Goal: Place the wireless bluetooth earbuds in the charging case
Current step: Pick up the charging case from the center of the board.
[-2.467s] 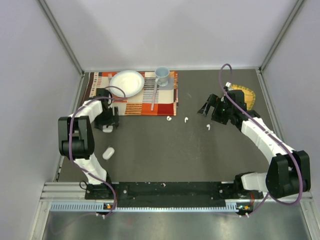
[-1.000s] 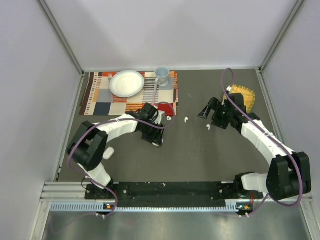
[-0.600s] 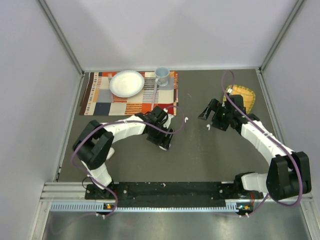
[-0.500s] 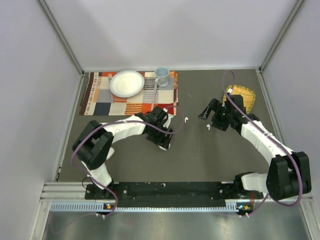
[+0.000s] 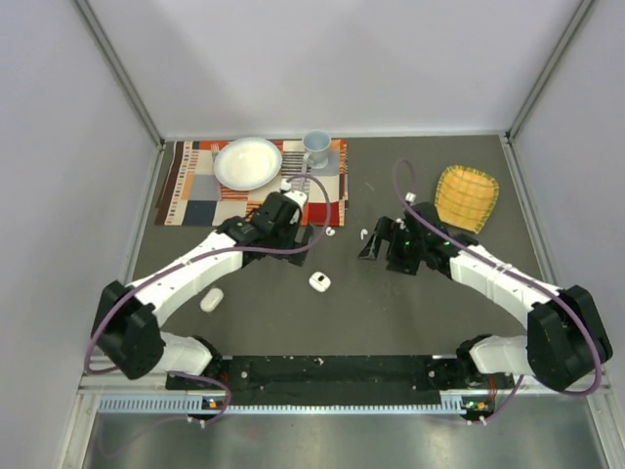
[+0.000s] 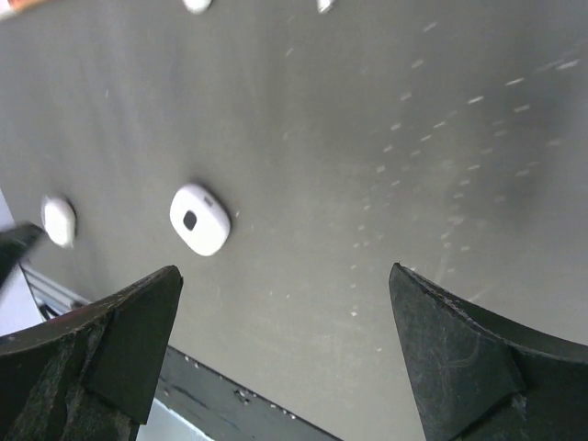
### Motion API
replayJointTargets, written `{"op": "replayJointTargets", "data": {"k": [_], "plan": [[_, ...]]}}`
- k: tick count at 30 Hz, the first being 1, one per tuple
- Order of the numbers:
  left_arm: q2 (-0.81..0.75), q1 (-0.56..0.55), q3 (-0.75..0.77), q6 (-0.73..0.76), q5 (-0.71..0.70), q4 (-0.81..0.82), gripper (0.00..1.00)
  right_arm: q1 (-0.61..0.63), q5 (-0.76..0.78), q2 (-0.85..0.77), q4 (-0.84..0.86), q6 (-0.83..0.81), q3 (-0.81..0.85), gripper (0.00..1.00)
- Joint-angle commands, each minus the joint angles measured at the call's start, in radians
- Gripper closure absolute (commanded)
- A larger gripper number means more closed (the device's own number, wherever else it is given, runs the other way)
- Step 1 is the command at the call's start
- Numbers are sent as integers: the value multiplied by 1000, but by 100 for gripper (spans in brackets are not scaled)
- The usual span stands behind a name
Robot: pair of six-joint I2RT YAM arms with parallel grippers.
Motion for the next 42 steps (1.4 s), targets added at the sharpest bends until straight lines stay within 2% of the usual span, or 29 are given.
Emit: {"op": "replayJointTargets", "data": {"k": [1, 4, 9, 16, 20, 26, 30, 42], "plan": [[-87, 41, 2, 11, -126, -46, 1, 160, 53, 55, 60, 5, 35, 5], [-134, 78, -10, -12, -170, -76, 1, 216, 56, 130, 57, -58, 89, 8], [-300, 135, -80, -122, -233, -82, 1, 271, 50, 230, 36, -232, 181, 15], [-513, 182, -186, -200, -270, -67, 1, 335, 93, 350, -15, -438, 344, 16], [-611, 184, -209, -232, -319, -96, 1, 369, 128, 431, -55, -478, 430, 18], [-678, 185, -171, -216, -373, -147, 1, 459, 203, 530, -76, -536, 503, 21], [-685, 185, -140, -193, -381, -156, 1, 515, 324, 583, -104, -585, 546, 21], [-668, 187, -139, -202, -385, -135, 1, 538, 323, 668, -119, -613, 603, 27]]}}
